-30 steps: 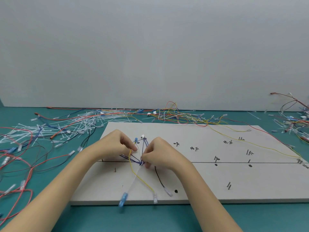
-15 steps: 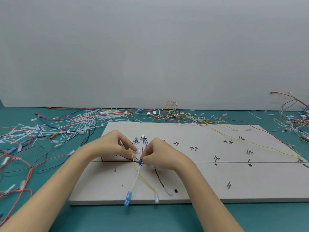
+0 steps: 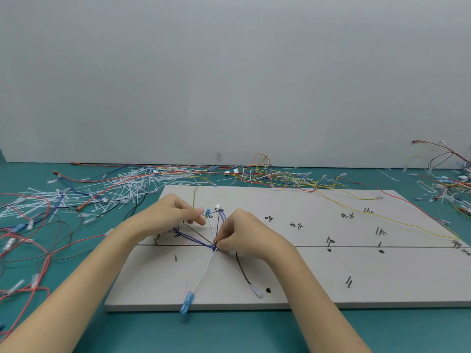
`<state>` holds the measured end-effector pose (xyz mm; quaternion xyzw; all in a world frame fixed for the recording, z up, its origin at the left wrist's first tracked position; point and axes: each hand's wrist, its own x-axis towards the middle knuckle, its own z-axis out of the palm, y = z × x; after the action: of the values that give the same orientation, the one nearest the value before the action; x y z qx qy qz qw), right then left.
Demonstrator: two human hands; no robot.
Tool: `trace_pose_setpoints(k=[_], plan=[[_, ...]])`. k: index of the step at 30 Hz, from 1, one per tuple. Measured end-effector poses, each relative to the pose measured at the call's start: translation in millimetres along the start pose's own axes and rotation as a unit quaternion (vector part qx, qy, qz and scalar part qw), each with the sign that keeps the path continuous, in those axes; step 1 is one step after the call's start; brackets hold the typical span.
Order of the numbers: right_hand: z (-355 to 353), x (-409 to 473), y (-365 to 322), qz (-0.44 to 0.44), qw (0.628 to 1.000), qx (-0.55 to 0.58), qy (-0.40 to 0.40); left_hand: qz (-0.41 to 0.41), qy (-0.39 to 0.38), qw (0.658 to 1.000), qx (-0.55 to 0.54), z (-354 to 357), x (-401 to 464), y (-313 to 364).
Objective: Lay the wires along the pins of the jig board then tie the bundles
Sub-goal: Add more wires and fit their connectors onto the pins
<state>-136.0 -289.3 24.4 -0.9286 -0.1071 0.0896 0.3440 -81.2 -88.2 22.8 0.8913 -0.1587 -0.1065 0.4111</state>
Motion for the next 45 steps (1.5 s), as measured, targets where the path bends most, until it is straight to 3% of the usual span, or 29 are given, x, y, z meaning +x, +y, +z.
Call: trace_pose_setpoints(k=[6, 19, 31, 45], plan=[[1, 1, 3, -0.013, 1.000, 0.009, 0.008, -0.003, 0.016, 0.999, 0.051, 14, 4, 5], [-1, 0, 4, -0.019, 1.000, 0.008, 0.014, 0.053, -0.035, 0.998, 0.022, 21, 1, 10], [-2, -2, 3, -0.011, 1.000, 0.022, -0.006, 0.034, -0.097, 0.994, -0.024, 18, -4, 14], [-3, -4, -3, 0.003, 1.000, 0.025, 0.008, 0.008, -0.133, 0.991, 0.012, 19, -12, 24]])
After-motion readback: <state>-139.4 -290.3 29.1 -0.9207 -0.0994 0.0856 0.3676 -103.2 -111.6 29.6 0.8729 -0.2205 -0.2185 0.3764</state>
